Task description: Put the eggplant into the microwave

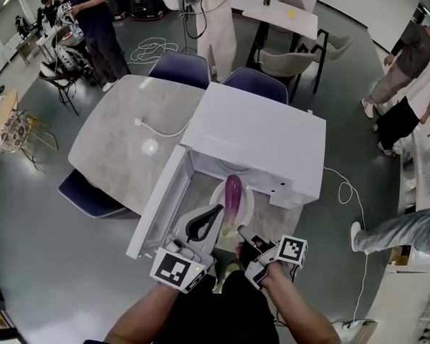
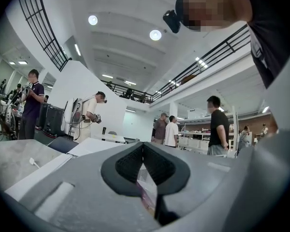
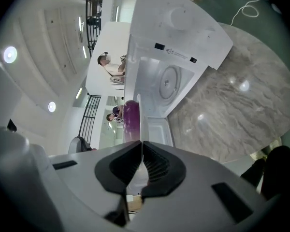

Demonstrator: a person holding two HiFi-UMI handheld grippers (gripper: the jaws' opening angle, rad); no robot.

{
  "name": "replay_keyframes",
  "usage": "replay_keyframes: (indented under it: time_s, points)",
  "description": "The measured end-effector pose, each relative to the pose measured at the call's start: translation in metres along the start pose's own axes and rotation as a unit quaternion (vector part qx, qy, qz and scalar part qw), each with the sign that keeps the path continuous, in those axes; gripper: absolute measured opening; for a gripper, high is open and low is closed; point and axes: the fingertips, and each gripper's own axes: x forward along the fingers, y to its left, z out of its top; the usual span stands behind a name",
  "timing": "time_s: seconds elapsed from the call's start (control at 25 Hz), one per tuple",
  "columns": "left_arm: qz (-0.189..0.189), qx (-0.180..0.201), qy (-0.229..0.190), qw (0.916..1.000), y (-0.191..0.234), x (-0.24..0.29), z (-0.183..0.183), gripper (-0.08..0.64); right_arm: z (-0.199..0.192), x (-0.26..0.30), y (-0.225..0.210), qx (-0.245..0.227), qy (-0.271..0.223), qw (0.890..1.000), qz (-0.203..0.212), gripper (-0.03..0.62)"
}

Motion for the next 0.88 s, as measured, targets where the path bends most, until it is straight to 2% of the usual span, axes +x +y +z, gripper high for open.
replay_keyframes:
  time_s: [0.16, 0.44, 0.88]
  points:
    - [-0.007, -0.004, 0.008, 0.9999, 0.014, 0.010, -0.023, 0.009, 0.010, 0.021, -0.025, 0.006, -0.013, 1.000, -0.009, 0.014]
    - [-0.004, -0.010, 0.009, 0.9999, 0.037, 0.033, -0.053, 0.009, 0.050, 0.053, -0.057, -0.001, -0.042, 0.999, -0.015, 0.014]
    - [-0.002, -0.018, 0.015, 0.9997, 0.053, 0.057, -0.096, 0.008, 0.105, 0.097, -0.087, 0.003, -0.104, 0.995, -0.003, 0.015]
